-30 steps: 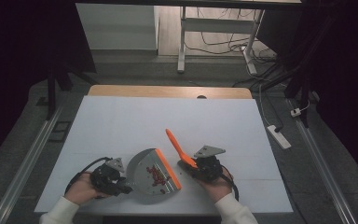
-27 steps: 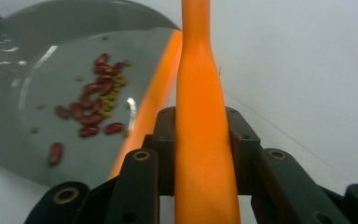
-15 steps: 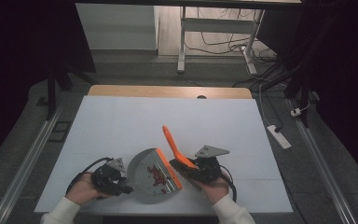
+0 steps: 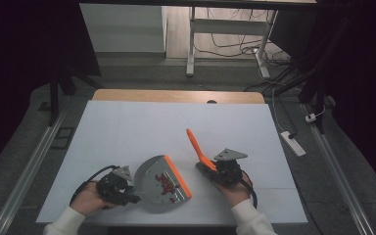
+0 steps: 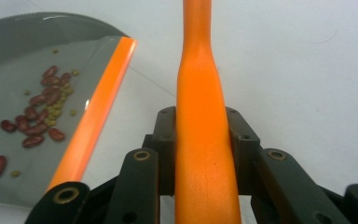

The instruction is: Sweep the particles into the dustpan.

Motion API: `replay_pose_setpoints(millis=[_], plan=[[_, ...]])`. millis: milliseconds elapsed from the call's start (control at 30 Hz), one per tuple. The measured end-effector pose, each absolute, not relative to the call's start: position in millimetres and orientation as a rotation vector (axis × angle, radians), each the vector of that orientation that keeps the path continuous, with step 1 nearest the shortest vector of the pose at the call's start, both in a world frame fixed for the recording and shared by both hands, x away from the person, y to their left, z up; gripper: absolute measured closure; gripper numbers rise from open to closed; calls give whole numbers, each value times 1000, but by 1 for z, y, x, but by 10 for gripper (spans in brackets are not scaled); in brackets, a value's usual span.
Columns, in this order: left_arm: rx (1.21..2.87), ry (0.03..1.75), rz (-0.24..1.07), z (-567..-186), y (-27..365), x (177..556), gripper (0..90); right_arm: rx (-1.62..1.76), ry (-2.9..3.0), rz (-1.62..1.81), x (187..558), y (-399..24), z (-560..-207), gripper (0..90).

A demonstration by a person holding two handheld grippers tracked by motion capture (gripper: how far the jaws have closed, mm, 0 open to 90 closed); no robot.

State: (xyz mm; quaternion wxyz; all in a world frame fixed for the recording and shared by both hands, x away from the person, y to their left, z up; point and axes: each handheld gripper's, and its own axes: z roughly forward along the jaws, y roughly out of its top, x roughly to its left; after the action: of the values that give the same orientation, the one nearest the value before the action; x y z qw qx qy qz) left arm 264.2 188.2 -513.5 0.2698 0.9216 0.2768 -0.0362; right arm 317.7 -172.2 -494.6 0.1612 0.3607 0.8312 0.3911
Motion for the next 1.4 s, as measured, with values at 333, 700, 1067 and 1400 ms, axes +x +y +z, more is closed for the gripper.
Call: replay_pose_setpoints(millis=[333, 700, 1067, 1400], plan=[[2482, 756, -99, -515, 187, 264, 616, 858, 2483, 1335, 294, -127, -488, 698], [2488, 750, -102, -515, 187, 265, 615, 1010, 2379, 1164, 317, -161, -497, 698], [2482, 753, -104, -516, 186, 265, 616, 892, 2517, 1334, 310, -120, -495, 699], [2470, 753, -85, -515, 186, 264, 615, 1003, 2404, 1304, 319, -149, -493, 698]])
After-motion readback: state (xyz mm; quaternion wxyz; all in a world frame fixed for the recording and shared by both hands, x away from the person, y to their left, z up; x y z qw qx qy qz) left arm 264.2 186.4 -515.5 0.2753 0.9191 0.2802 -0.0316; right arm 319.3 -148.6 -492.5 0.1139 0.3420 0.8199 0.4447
